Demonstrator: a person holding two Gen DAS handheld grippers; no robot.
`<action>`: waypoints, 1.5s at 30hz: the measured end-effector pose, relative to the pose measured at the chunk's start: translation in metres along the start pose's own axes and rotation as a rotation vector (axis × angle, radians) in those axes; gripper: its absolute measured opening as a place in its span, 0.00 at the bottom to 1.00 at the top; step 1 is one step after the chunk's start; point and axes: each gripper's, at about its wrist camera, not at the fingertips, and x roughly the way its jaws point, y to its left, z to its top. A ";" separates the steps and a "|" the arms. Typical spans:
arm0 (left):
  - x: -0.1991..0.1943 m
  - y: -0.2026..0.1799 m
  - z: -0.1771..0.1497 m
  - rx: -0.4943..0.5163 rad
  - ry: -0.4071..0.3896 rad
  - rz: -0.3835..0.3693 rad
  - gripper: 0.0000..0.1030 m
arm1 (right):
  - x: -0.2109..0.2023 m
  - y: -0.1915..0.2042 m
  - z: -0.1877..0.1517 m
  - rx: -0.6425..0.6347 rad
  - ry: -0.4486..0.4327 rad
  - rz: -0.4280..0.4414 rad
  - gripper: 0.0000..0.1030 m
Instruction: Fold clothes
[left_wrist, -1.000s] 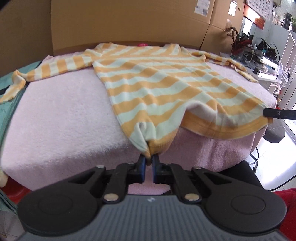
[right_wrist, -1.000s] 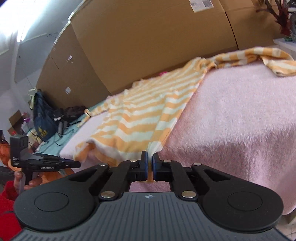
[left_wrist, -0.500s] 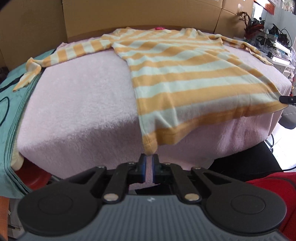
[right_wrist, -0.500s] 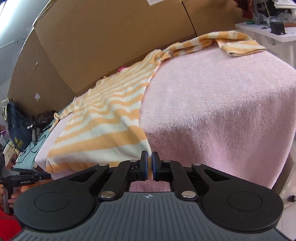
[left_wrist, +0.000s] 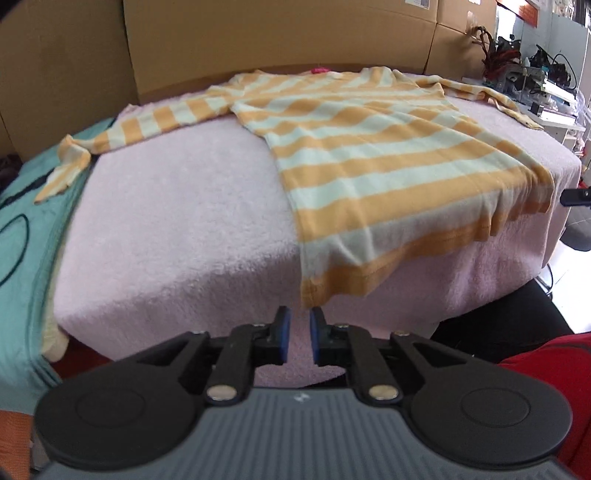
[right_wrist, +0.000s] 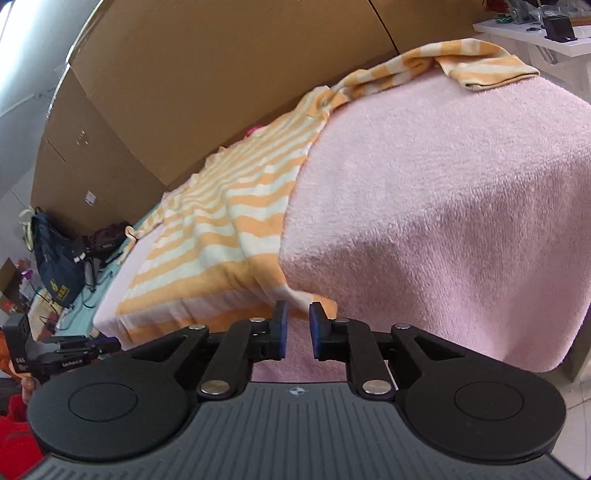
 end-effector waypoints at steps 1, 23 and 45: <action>0.004 0.002 0.002 -0.021 -0.010 -0.031 0.29 | 0.003 0.002 0.000 -0.019 0.001 -0.013 0.32; -0.052 0.023 0.022 -0.093 -0.136 -0.169 0.02 | -0.016 0.044 0.027 -0.164 0.027 0.191 0.05; 0.025 0.026 -0.003 0.034 0.351 0.212 0.40 | 0.016 0.045 0.029 -0.326 0.273 -0.253 0.21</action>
